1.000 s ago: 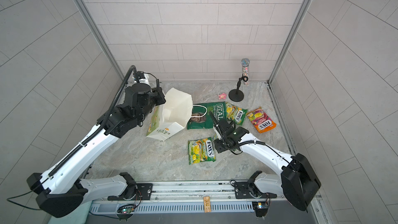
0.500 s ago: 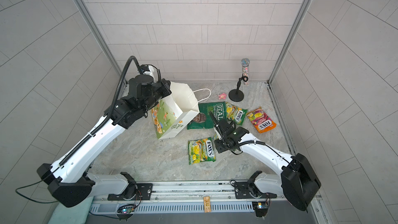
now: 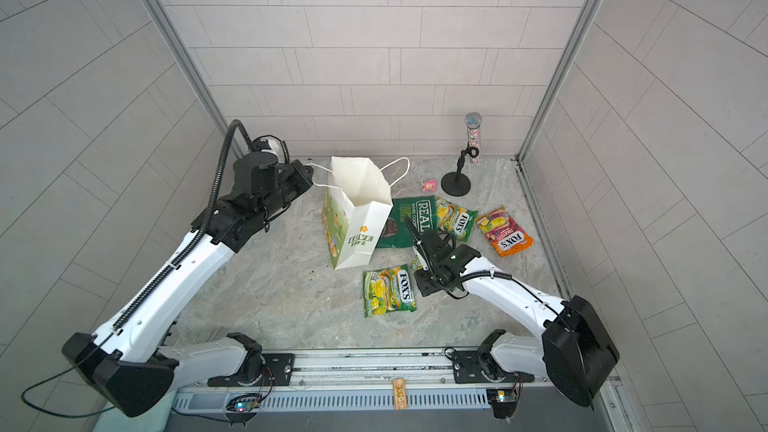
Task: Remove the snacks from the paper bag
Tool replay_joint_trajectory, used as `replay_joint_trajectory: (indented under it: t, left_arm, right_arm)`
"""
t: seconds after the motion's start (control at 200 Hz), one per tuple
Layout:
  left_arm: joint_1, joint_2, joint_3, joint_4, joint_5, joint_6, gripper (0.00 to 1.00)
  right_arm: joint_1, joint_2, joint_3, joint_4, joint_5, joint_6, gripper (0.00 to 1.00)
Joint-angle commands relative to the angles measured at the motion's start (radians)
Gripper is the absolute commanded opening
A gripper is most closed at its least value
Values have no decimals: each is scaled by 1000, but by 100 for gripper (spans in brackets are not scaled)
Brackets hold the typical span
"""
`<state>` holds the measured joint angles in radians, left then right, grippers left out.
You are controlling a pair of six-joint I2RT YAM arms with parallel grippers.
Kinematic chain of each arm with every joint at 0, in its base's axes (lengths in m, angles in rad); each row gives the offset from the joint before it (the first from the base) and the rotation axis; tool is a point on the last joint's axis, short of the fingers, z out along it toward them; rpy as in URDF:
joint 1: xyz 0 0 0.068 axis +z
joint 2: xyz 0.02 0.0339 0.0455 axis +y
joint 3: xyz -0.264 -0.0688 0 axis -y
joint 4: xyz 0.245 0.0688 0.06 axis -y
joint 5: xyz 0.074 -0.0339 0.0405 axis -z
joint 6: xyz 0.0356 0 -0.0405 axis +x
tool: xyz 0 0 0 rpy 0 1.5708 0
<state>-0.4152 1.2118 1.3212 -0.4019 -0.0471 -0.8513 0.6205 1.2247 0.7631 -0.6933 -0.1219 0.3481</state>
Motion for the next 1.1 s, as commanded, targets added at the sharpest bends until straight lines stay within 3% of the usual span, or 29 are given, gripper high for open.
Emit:
replay_joint_trajectory:
  t: [0.0, 0.21, 0.32, 0.43, 0.615, 0.796, 0.871, 1.091]
  left_arm:
    - [78, -73, -54, -13, 90, -1, 0]
    - [258, -129, -179, -48, 266, 34, 0]
    - [311, -162, -208, -62, 270, 68, 2]
    - [347, -165, -202, -75, 281, 105, 15]
    - [369, -139, -133, -106, 313, 175, 57]
    - [371, -143, -43, -177, 239, 286, 91]
    - [371, -147, 14, -221, 187, 356, 100]
    - [372, -161, 168, -288, -50, 485, 100]
  right_arm:
    - [-5, -1, 25, -30, 27, 3, 53]
    - [-4, 8, 45, -42, 22, 2, 53]
    - [-5, 15, 56, -48, 18, 4, 52]
    - [-5, 15, 59, -47, 23, 15, 53]
    - [-6, -33, 59, -42, 88, 54, 53]
    - [-25, -135, 47, -35, 219, 93, 53]
    - [-49, -181, 42, -28, 279, 111, 54]
    - [-194, -274, 38, 11, 450, 144, 55]
